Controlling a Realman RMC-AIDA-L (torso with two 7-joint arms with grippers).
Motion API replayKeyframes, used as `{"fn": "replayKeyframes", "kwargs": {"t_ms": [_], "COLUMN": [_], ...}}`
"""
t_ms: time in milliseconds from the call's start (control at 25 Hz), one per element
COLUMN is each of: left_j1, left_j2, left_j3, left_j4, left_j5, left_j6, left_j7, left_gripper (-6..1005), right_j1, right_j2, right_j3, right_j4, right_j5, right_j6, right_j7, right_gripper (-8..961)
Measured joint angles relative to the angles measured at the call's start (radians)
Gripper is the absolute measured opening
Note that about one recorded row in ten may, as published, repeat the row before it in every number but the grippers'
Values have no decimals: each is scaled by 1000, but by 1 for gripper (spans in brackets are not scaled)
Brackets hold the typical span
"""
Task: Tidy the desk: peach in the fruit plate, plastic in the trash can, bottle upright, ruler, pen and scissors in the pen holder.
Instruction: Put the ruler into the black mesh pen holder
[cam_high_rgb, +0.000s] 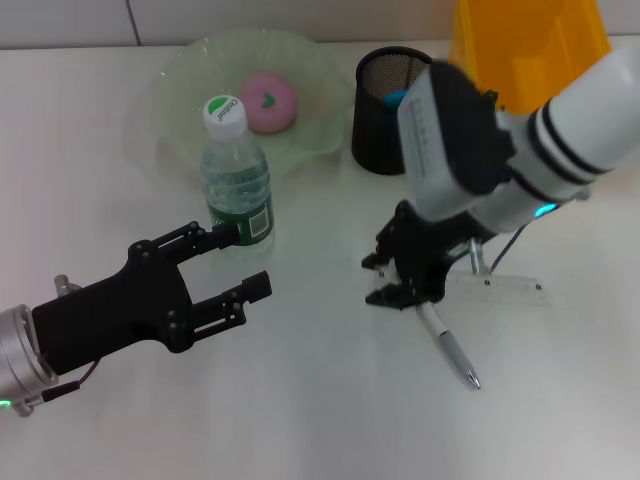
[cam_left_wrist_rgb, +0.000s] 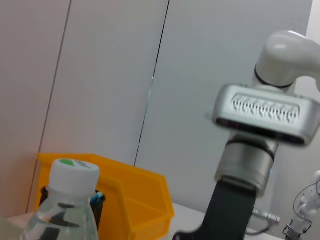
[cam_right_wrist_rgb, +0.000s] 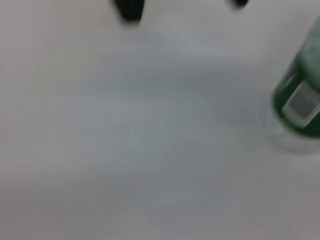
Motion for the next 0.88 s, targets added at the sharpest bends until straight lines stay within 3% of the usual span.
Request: {"fn": "replayKeyframes", "kwargs": {"t_ms": [200,240,280,360,440,480,520,640,680,760,880], "left_j1": [-1,-1,-1,-1,-1,-1,-1,-1,0,2,3], "left_j2": [1,1,1,1,2,2,2,2,2,2,2], "left_j3": [4,4,4,5,5,5,5,3,1,0,2], "left_j4": [0,0,0,0,0,0,0,0,0,0,0], "left_j5": [-4,-4,-4,-5,-5,-5,-6,-6,-6,-6,-6], "left_j6": [0,0,0,0,0,0,1,2,2,2,2], "left_j7": [1,1,1,1,1,1,1,1,1,2,6], "left_gripper": [725,725,725,725,725,725,725,725,725,725,725], "right_j1": [-62,-62,-84,-93,-113,-138,-138,-172,-183,-186,-161], "right_j2": [-3,-3,-3,-3,-3,-4,-4,-3,-3,-2,-3], "right_j3": [224,224,322,364,451,518,518,549,549,549,546], "right_j4": [-129,-129,-153,-159,-160,-144,-144,-81,0,42,281], "right_j5": [61,61,123,156,261,385,385,582,728,791,1116], "right_j6": [-68,-68,-68,-66,-50,-2,-2,102,157,172,190], "right_j7": [-1,-1,-2,-5,-21,-48,-48,-116,-191,-235,-517], "right_gripper": [386,385,385,385,385,385,385,385,385,385,385]}}
